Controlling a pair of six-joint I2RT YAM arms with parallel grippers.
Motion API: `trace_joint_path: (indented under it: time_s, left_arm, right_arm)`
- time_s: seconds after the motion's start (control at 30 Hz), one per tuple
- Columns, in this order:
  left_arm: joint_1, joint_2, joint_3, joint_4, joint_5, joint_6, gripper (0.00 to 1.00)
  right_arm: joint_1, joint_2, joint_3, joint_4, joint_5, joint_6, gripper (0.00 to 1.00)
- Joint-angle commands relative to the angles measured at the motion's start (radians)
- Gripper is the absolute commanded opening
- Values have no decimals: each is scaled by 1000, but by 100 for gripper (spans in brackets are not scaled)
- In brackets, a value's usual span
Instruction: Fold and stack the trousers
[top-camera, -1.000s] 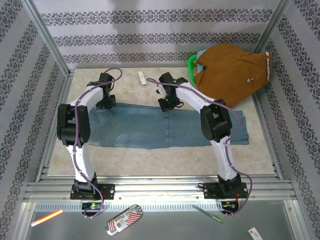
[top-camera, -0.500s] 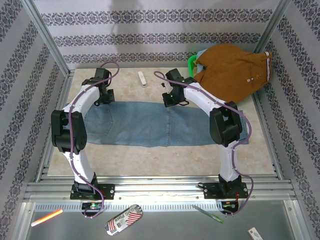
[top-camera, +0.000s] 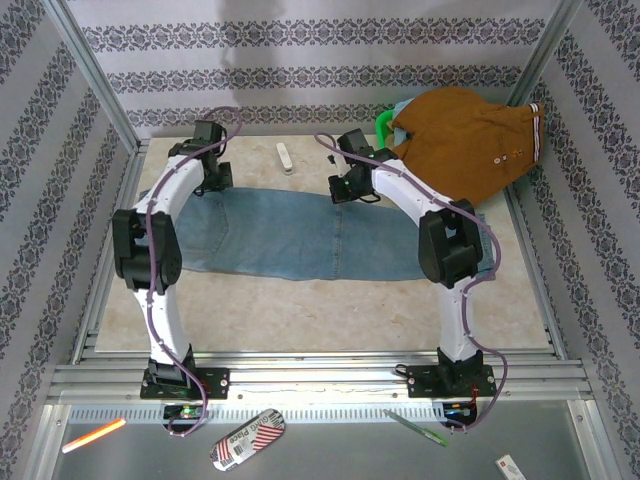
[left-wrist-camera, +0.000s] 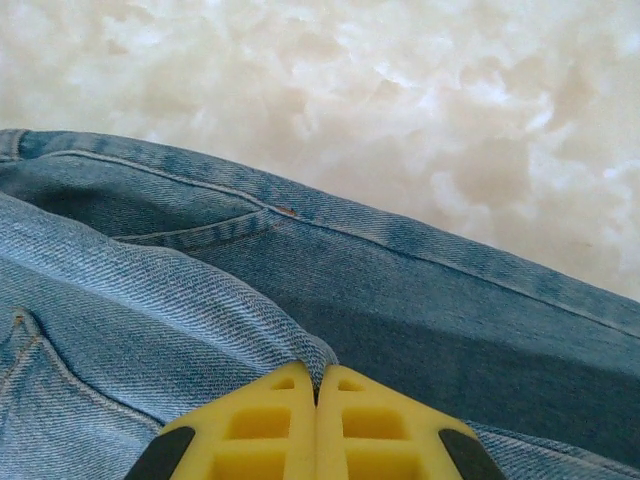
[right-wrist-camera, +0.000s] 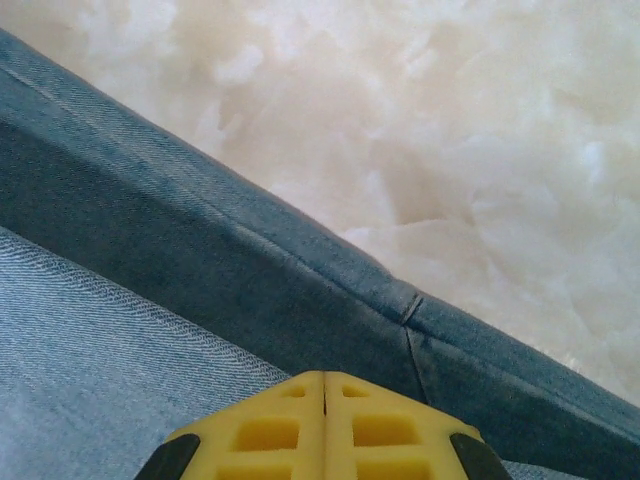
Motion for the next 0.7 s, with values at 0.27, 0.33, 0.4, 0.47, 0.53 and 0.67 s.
trace_joint_path:
  time_s: [0.27, 0.33, 0.4, 0.47, 0.53, 0.67]
  left_arm:
    - [40, 359, 414, -184, -38, -10, 68]
    - [40, 361, 431, -210, -21, -14, 80]
    - [39, 312, 395, -209, 5, -21, 86]
    - [32, 195, 273, -148, 20, -33, 95]
    - [20, 61, 116, -67, 32, -58, 100]
    - [-52, -206, -223, 74, 7, -92, 100]
  right_arm:
    - [-49, 170, 160, -143, 111, 35, 42]
    - [-46, 143, 141, -152, 118, 36, 44]
    - [-38, 73, 78, -124, 122, 44, 46]
    - [-27, -17, -3, -80, 106, 62, 48]
    - [-11, -96, -80, -49, 98, 92, 49]
    - [44, -215, -227, -17, 98, 139, 51]
